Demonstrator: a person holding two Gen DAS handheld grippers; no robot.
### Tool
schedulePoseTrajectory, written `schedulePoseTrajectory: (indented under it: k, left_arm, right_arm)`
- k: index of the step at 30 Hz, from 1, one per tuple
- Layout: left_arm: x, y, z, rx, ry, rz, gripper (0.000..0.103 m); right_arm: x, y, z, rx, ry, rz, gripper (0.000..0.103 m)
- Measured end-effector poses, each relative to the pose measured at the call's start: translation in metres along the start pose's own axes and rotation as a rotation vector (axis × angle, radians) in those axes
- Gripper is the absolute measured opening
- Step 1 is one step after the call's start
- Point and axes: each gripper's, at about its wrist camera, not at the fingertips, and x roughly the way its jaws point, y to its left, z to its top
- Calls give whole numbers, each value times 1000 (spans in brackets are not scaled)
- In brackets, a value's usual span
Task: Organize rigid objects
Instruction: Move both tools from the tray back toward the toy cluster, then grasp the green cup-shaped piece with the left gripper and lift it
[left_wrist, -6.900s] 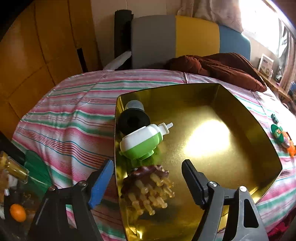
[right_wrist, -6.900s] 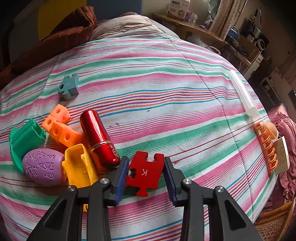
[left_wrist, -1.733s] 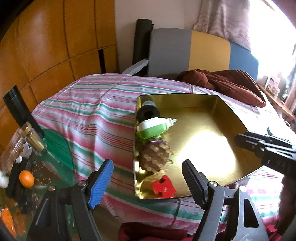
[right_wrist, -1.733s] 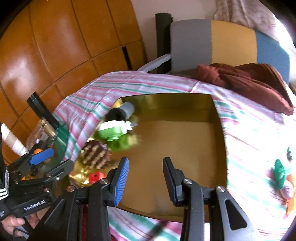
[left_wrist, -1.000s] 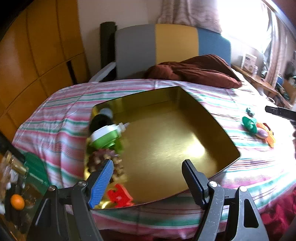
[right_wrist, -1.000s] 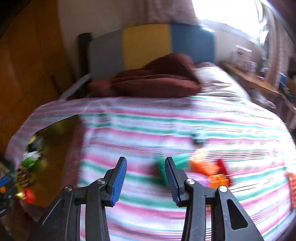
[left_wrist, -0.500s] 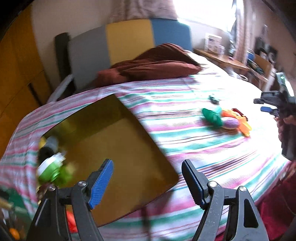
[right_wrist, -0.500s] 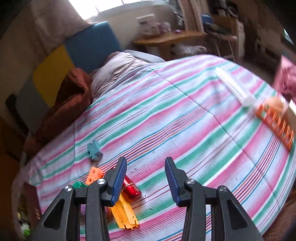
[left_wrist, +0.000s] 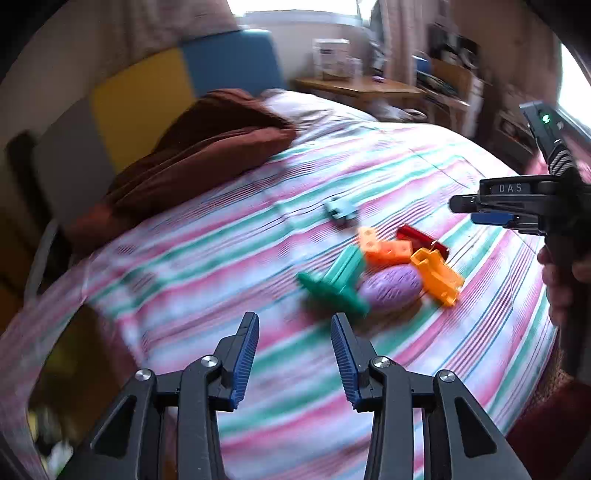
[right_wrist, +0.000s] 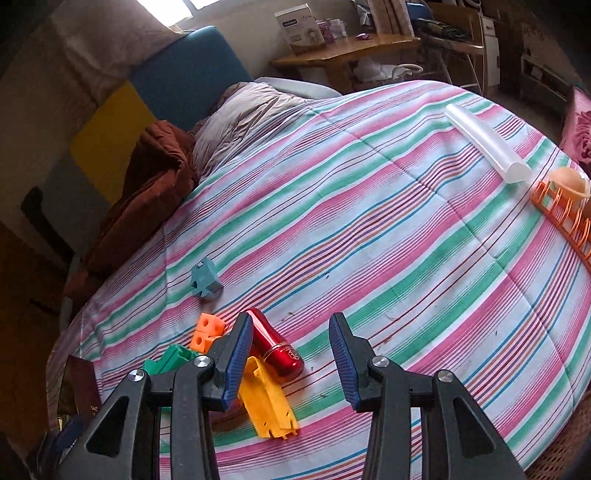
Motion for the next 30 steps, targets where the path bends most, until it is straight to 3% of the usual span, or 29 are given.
schedulePoseTrajectory:
  k: [11,16,19,23,30]
  left_arm:
    - [80,-36,47,204,110,-13,42]
    - [96,-39,54,183,131,-123,50]
    - [110,-46,44,213,180,-73,49]
    - [109,-24,29,76,198,-148,31]
    - [84,1,-3,-90,190,-137,30]
  right_arm:
    - [2,1,3,6,22,40,43]
    - [2,4,3,-11,25,57,43]
    - [5,8,3,-25,41,69,43]
    - [7,10,0,-46,61,81,43]
    - [16,23,-8,-134,153,122,43]
